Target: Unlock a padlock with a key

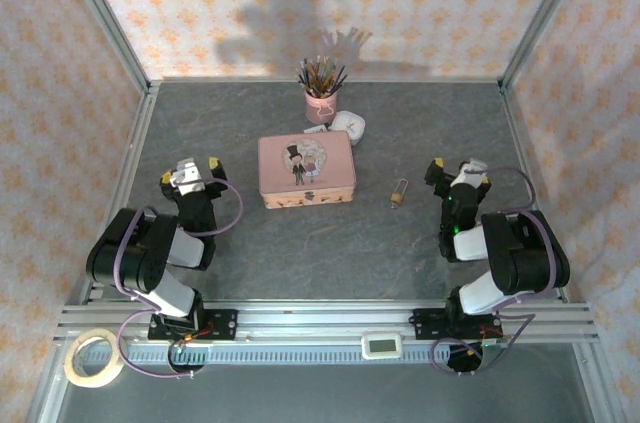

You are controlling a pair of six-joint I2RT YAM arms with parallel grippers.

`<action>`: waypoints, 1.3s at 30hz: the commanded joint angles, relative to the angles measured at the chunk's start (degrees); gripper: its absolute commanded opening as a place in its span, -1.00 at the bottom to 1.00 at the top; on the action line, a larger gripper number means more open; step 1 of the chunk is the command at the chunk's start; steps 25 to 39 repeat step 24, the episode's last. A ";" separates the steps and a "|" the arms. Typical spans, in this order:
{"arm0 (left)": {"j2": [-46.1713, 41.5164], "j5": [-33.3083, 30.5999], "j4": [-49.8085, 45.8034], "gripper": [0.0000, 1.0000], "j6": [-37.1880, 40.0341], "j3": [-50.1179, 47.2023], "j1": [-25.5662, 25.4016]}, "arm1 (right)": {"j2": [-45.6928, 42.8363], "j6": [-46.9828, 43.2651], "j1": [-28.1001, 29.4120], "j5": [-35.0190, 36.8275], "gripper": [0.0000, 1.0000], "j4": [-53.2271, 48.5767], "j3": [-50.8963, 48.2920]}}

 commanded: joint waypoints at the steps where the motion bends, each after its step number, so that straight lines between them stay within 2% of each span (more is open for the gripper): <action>1: -0.77 1.36 -2.72 0.99 -1.76 0.99 0.92 | -0.21 0.27 0.05 0.59 1.00 3.04 -0.09; 39: -0.55 0.95 -1.92 0.99 -1.56 0.77 0.84 | -0.12 -0.17 0.08 -0.17 0.99 2.64 0.17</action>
